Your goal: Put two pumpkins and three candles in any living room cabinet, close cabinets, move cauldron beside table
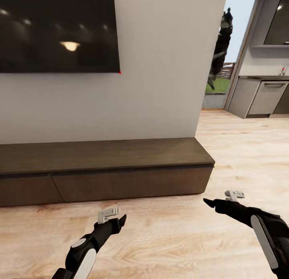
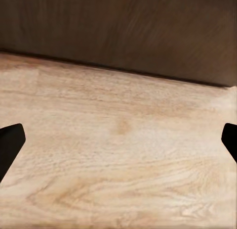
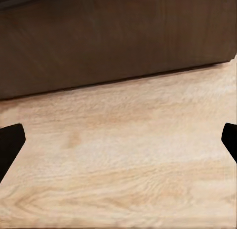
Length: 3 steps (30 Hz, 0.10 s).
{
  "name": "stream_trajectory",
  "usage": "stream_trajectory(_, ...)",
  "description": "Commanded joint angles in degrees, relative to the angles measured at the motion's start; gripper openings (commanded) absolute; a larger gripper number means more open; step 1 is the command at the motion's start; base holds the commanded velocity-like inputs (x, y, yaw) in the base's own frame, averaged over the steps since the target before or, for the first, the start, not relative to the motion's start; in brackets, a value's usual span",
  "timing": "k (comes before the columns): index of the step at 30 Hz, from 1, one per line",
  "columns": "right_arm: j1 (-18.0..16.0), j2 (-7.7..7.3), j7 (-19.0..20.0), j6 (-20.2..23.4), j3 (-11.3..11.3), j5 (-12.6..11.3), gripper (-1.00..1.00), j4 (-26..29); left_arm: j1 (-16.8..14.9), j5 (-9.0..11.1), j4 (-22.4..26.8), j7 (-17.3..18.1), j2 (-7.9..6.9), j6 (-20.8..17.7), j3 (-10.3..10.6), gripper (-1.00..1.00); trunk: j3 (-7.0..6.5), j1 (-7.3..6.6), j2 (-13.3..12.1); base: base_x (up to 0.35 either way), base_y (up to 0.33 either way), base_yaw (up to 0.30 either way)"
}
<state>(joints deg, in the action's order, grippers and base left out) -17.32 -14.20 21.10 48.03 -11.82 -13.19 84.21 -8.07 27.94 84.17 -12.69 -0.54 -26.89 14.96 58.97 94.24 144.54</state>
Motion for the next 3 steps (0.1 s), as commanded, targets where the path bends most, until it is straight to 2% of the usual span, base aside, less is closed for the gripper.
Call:
stream_trajectory(1, 0.0, 0.09, 0.3, 0.3, -0.1, 0.1, 1.0, -0.3, 0.0, 0.6, 0.1, -0.6, -0.03, -0.2, 0.1, 1.0, 0.06, -0.01, 0.0, -0.011, 0.005, 0.0)
stream_trajectory(3, 0.0, 0.17, 0.3, 0.3, 0.0, 0.1, 1.0, -0.7, 0.0, 0.6, 0.2, -0.6, -0.05, -0.3, 0.1, 1.0, 0.06, -0.01, 0.0, -0.006, 0.003, 0.0)
